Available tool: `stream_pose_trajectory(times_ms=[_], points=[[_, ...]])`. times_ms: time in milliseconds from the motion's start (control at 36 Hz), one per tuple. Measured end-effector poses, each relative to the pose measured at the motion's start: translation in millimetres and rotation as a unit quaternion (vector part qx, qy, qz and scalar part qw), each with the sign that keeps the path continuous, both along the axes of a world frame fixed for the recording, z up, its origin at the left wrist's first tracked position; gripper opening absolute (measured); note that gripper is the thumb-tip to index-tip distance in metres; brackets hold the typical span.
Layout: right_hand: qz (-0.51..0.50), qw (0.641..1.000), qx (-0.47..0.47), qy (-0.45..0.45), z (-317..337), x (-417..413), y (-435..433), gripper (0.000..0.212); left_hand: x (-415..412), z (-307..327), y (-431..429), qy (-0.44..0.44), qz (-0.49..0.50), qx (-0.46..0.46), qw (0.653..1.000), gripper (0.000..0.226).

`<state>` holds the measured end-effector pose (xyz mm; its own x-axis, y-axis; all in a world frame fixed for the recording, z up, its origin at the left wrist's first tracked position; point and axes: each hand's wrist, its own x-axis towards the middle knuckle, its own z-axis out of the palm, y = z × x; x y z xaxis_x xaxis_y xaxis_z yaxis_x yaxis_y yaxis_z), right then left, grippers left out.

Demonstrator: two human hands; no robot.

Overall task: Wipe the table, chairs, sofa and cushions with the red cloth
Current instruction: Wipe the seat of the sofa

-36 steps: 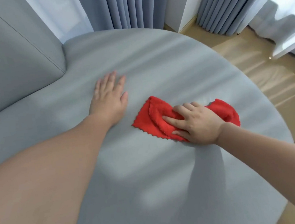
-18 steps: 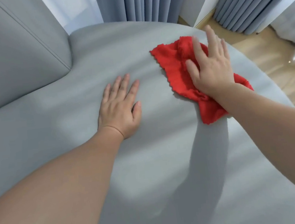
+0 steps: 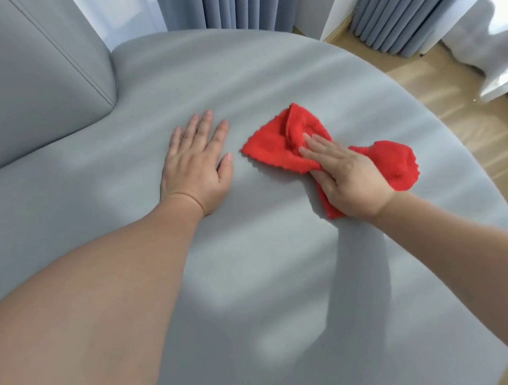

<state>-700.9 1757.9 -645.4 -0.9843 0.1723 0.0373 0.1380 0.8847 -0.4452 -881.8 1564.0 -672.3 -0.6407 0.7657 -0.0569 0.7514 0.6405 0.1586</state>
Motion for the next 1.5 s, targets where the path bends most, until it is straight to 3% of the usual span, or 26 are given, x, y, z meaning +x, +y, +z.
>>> stream_pose_trajectory(times_ms=[194, 278, 333, 417, 500, 611, 695, 806, 1000, 1222, 1306, 1417, 1500], points=[[0.129, 0.991, -0.032, -0.029, 9, 62, -52, 0.037, 0, 11, -7, -0.021, 0.005, 0.007, 1.000, 0.062], [0.191, 0.978, 0.052, -0.060, 10, 72, -64, 0.045, -7, 17, -33, -0.016, 0.044, 0.007, 0.999, 0.055], [0.202, 0.972, 0.098, -0.067, 10, 62, -63, 0.046, -13, 20, -58, -0.015, 0.063, -0.002, 0.998, 0.054], [0.208, 0.974, 0.079, -0.044, 8, 45, -60, 0.043, -15, 23, -85, -0.025, 0.062, -0.004, 0.998, 0.060], [0.211, 0.974, 0.078, -0.030, 6, 34, -59, 0.054, -10, 19, -95, -0.022, 0.051, 0.016, 0.998, 0.061], [0.214, 0.973, 0.087, -0.011, 2, 8, -54, 0.043, -14, 12, -96, -0.015, 0.048, 0.023, 0.998, 0.060], [0.196, 0.976, 0.091, 0.002, -1, -24, -43, 0.041, -17, 9, -96, -0.007, 0.043, 0.030, 0.999, 0.060], [0.120, 0.990, 0.069, -0.009, -3, -71, -32, 0.053, -15, 9, -95, -0.007, 0.042, 0.039, 0.998, 0.060], [0.012, 0.997, 0.063, -0.031, -6, -132, -5, 0.051, -16, 5, -97, 0.006, 0.034, 0.050, 0.998, 0.059], [-0.133, 0.989, 0.018, -0.065, 0, -201, 31, 0.071, -17, -2, -97, 0.007, 0.034, 0.063, 0.997, 0.060], [-0.139, 0.988, -0.002, -0.070, -2, -205, 32, 0.071, -21, -4, -97, 0.010, 0.034, 0.064, 0.997, 0.060], [-0.096, 0.994, -0.001, -0.044, -4, -191, 23, 0.051, -21, -3, -99, 0.003, 0.031, 0.054, 0.998, 0.060], [-0.051, 0.998, -0.023, -0.040, 2, -174, 4, 0.048, -23, 0, -99, -0.004, 0.031, 0.044, 0.999, 0.061]])
